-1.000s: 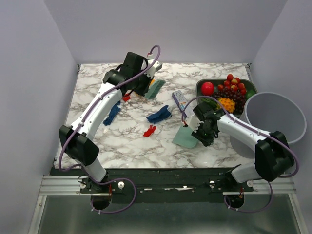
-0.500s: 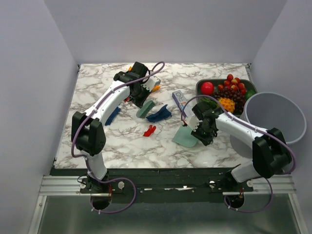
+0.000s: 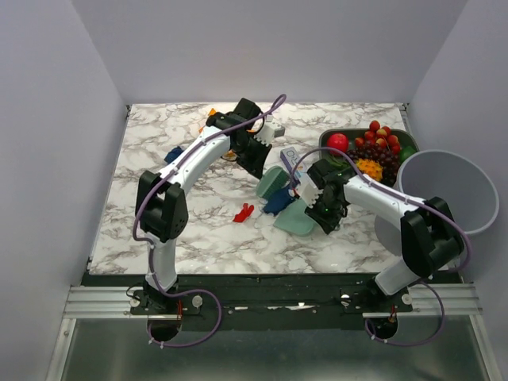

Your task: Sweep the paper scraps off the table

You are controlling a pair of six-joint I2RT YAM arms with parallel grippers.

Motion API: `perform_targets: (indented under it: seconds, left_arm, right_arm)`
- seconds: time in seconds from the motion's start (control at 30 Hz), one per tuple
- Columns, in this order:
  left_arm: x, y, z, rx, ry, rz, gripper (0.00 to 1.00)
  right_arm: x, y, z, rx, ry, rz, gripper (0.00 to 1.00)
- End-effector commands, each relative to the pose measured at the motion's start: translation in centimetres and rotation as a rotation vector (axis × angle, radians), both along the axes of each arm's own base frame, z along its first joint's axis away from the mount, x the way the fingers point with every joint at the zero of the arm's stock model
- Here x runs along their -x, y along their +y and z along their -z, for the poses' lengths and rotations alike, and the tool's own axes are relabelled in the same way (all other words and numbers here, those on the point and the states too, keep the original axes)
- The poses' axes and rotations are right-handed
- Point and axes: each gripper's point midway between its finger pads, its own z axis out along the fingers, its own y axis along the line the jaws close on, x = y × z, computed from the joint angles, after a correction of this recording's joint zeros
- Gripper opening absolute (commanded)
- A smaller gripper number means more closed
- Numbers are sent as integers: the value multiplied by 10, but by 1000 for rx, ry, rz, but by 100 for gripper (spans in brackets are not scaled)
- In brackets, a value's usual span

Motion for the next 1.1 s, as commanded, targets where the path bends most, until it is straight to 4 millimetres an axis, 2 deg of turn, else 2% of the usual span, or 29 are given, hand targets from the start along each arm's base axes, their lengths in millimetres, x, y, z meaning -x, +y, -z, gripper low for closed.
perform_targets:
  seconds: [0.0,0.1,0.13,0.27,0.3,0.37,0.43,0.5,0.53,0.57,0.6,0.63,0.67,0.7,0.73,0.77,0.8,0.87,0.97,1.07]
  left_arm:
    - [37,-16,-55,179,16,72,0]
    - [27,0,-72,157,-58,12,0]
    - [24,7,-81,156,-94,-8,0]
    - [5,37,-97,108,-227,-92,0]
    - [0,48,-90,62,-251,-111,0]
    - [-7,55,-90,33,-308,-125,0]
    - [-12,60,-73,-13,-302,-122,0]
    - [-18,58,-60,-32,-291,-114,0]
    - [-24,58,-44,-59,-267,-118,0]
    - [-28,58,-36,-71,-254,-120,0]
    - [-33,54,-35,-71,-254,-119,0]
    - [-38,52,-19,-95,-223,-118,0]
    - [-40,51,-13,-103,-204,-119,0]
    - [-46,46,-18,-97,-214,-117,0]
    - [-50,44,-5,-113,-187,-111,0]
    - [-49,41,-1,-120,-171,-102,0]
    - [-54,35,-7,-102,-176,-99,0]
    - [-51,25,2,-81,-118,-83,0]
    - [-45,11,-3,-21,-89,-78,0]
    - [-22,-8,-6,50,-18,-43,0]
  right_arm:
    - [-18,9,-7,-8,-45,0,0]
    - [-16,9,-8,-13,-42,-5,1]
    - [-12,9,-9,-22,-37,-8,1]
    - [4,3,-11,-42,-25,-19,1]
    - [8,2,-10,-42,-25,-22,1]
    - [19,-4,-9,-45,-17,-28,1]
    - [25,-7,-7,-42,-10,-35,1]
    - [29,-10,-5,-44,-14,-39,0]
    - [29,-10,-4,-43,-17,-45,0]
    - [29,-11,-4,-43,-21,-48,0]
    - [29,-12,-3,-41,-24,-49,1]
    - [29,-13,-3,-32,-26,-50,1]
    - [29,-15,-3,-27,-29,-49,1]
    - [29,-16,-2,-20,-30,-50,1]
    - [30,-17,-1,-13,-28,-51,1]
    - [30,-18,-1,-12,-29,-54,1]
    - [29,-18,0,-10,-30,-55,0]
    - [30,-18,2,-11,-28,-58,1]
    - [28,-17,2,-12,-33,-55,1]
    - [24,-15,3,-9,-35,-50,1]
